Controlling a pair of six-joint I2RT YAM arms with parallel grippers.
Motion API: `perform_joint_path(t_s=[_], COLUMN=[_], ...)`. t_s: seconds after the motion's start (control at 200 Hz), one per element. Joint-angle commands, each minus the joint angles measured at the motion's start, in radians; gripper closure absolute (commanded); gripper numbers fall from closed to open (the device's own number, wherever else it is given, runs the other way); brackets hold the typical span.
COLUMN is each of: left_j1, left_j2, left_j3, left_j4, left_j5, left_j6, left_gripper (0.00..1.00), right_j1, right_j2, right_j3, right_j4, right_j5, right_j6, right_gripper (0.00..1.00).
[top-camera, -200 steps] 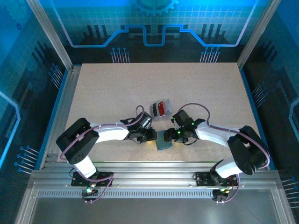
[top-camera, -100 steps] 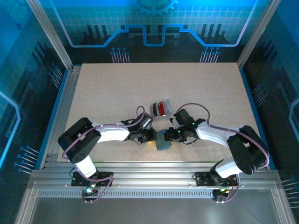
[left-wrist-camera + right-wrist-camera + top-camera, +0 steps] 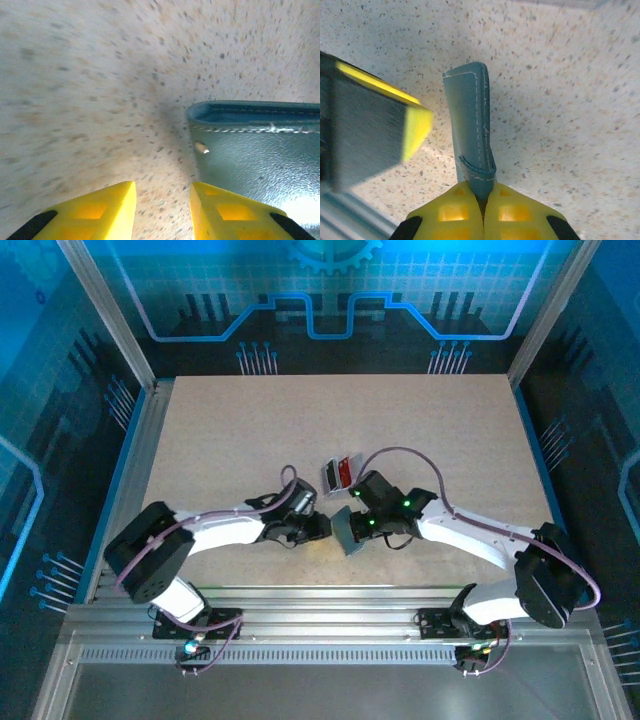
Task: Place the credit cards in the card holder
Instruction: Turn over the card holder at the bottom-center of the table.
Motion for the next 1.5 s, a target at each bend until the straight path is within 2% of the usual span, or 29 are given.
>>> perform_joint_path(t_s=[0.0,0.2,0.355,0.495,0.57,0.68,0.84,0.9,0.986,1.066,1.201,1.331,1.401,1.496], left_j1=[0.079,0.226,0.308,0.375,0.398,0.415,0.429,0.430,0.428,0.410,0.330,0.292,0.281,0.267], left_j2=[-0.136,-0.392,-0.482,-0.494,-0.493,-0.469,-0.414,-0.394,-0.356,-0.298,-0.174,-0.047,0.010,0.076], left_j3=[-0.052,-0.115,-0.126,-0.138,-0.140,-0.118,-0.073,-0.056,-0.029,0.016,0.122,0.204,0.242,0.291], left_j4=[-0.116,-0.297,-0.380,-0.392,-0.384,-0.383,-0.379,-0.372,-0.339,-0.319,-0.305,-0.271,-0.252,-0.232], left_j5=[-0.037,-0.111,-0.127,-0.106,-0.089,-0.082,-0.066,-0.057,-0.006,0.042,0.078,0.106,0.118,0.141], left_j6=[-0.034,-0.041,-0.035,-0.037,-0.037,-0.019,0.026,0.043,0.070,0.107,0.167,0.178,0.180,0.190], left_gripper=[0.63,0.60,0.59,0.59,0.59,0.58,0.54,0.53,0.51,0.50,0.47,0.49,0.50,0.51], right_j1=[0.102,0.263,0.361,0.407,0.434,0.472,0.483,0.477,0.456,0.407,0.363,0.348,0.337,0.330], right_j2=[0.028,0.155,0.326,0.432,0.475,0.478,0.397,0.355,0.285,0.211,0.180,0.223,0.255,0.293], right_j3=[0.097,0.201,0.260,0.282,0.288,0.263,0.202,0.180,0.147,0.109,0.087,0.079,0.063,0.041], right_j4=[-0.098,-0.048,0.032,0.119,0.132,0.143,0.142,0.142,0.130,0.114,0.075,0.087,0.121,0.183], right_j5=[0.256,0.527,0.798,0.908,0.920,0.862,0.696,0.635,0.531,0.399,0.196,0.109,0.073,0.026], right_j6=[-0.084,-0.245,-0.356,-0.420,-0.428,-0.398,-0.317,-0.294,-0.241,-0.168,-0.098,-0.044,-0.017,0.009], right_gripper=[1.00,1.00,1.00,1.00,1.00,0.83,0.50,0.44,0.41,0.48,0.72,0.93,0.99,1.00])
